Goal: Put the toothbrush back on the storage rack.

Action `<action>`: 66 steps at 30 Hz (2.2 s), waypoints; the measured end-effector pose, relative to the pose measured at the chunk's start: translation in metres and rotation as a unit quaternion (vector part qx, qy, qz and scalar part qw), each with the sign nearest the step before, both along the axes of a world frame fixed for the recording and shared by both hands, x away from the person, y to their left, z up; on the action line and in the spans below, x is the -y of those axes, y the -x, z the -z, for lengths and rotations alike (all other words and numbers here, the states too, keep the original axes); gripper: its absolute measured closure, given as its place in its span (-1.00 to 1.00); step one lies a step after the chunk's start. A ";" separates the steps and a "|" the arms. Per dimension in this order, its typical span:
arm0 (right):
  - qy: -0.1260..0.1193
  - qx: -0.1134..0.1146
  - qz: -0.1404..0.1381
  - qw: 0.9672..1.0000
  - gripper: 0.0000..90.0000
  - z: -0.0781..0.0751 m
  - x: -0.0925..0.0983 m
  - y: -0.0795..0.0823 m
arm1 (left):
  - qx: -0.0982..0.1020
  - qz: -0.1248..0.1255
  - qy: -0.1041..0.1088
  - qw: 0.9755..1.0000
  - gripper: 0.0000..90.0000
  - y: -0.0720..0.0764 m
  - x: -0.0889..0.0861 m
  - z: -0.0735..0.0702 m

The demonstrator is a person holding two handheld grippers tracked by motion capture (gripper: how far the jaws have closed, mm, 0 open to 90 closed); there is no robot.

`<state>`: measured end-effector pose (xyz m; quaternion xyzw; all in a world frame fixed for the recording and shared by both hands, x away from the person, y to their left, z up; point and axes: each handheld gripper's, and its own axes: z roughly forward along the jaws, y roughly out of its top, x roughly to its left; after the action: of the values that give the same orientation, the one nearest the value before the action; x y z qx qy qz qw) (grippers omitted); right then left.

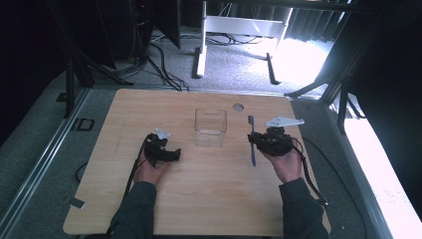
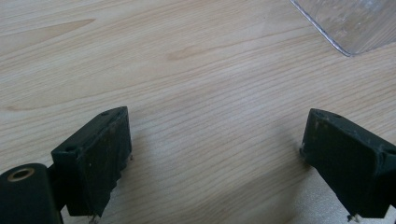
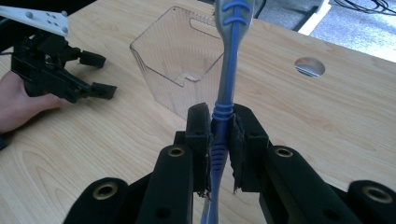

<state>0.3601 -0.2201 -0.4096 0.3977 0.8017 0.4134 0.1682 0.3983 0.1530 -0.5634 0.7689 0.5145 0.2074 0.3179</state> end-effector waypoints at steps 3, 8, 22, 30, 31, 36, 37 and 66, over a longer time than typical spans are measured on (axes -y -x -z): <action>-0.008 0.000 -0.003 1.000 0.75 -0.001 0.000 0.000 | 0.000 0.000 0.000 1.000 -0.81 0.000 0.000 0.000; -0.018 0.001 -0.005 1.000 0.75 -0.002 0.000 -0.001 | -0.001 0.001 -0.001 1.000 -0.81 0.000 0.000 0.000; -0.044 0.007 -0.004 0.999 0.75 -0.003 0.000 -0.001 | -0.001 0.000 -0.001 1.000 -0.81 0.000 0.000 0.000; -0.060 0.009 -0.004 0.998 0.75 -0.003 0.000 -0.003 | 0.000 0.000 0.000 1.000 -0.81 0.000 0.000 0.000; -0.061 0.009 -0.004 0.998 0.75 -0.003 0.000 -0.003 | 0.000 0.000 0.000 1.000 -0.81 0.000 0.000 0.000; -0.067 0.010 -0.006 0.998 0.75 -0.003 0.000 -0.005 | -0.001 0.000 0.000 1.000 -0.81 0.000 0.000 0.000; -0.067 0.011 -0.006 0.998 0.75 -0.004 -0.001 -0.005 | -0.001 0.000 0.000 1.000 -0.81 0.000 0.000 0.000; -0.081 0.038 -0.020 0.996 0.75 -0.009 -0.008 -0.014 | -0.001 0.000 0.000 1.000 -0.81 0.000 0.000 0.000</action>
<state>0.3741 -0.2118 -0.4010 0.3782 0.7663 0.4950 0.1572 0.3983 0.1531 -0.5632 0.7693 0.5144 0.2068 0.3175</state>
